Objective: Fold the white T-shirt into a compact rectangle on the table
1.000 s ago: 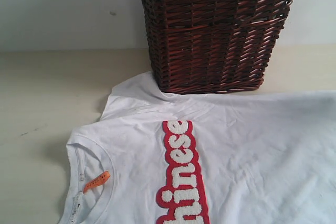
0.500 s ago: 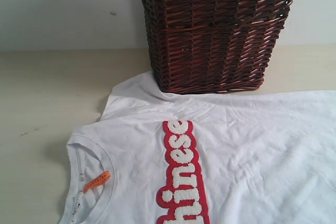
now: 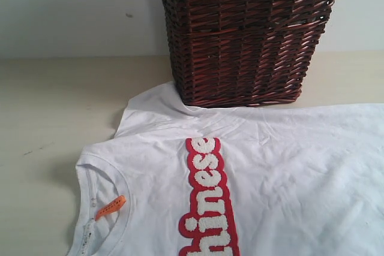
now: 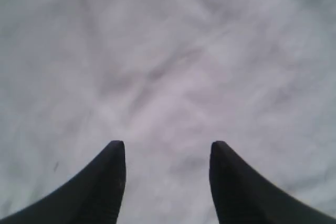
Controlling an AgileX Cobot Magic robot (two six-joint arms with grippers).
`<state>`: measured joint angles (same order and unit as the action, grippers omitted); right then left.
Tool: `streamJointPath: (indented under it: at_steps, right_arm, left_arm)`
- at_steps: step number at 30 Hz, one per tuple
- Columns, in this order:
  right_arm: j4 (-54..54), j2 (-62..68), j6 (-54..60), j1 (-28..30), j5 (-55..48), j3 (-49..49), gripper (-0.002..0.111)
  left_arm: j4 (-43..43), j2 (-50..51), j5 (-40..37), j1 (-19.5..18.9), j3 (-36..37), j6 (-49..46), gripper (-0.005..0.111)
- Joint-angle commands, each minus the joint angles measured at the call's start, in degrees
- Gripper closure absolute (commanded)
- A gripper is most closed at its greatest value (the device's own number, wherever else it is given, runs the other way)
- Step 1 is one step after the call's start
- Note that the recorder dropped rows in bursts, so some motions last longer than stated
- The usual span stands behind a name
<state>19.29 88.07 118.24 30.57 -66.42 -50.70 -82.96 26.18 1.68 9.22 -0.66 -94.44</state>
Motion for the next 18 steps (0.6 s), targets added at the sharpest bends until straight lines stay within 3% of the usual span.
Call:
streamJointPath:
  at_steps: [1,4,7,9,13,18]
  right_arm:
    - [15.2,5.1,-5.5,0.2,1.6,-1.7,0.06]
    - [11.1,8.2,-5.4,0.2,4.1,-3.9,0.05]
    - [-3.8,11.7,-8.1,0.2,13.8,-4.8,0.027]
    - [-14.8,14.3,-10.8,0.2,22.5,-4.4,0.018]
    - [-30.7,16.7,-12.0,0.2,29.4,-4.4,0.014]
    - [-31.1,16.8,-3.3,0.2,29.3,-4.5,0.014]
  left_arm:
    - [0.0,-0.3,0.1,-0.1,0.1,0.0,0.107]
    - [0.0,-0.3,0.1,-0.1,0.1,0.0,0.107]
    - [0.0,-0.3,0.1,-0.1,0.1,0.0,0.107]
    - [0.0,-0.3,0.1,-0.1,0.1,0.0,0.107]
    - [0.0,-0.3,0.1,-0.1,0.1,0.0,0.107]
    - [0.0,-0.3,0.1,-0.1,0.1,0.0,0.107]
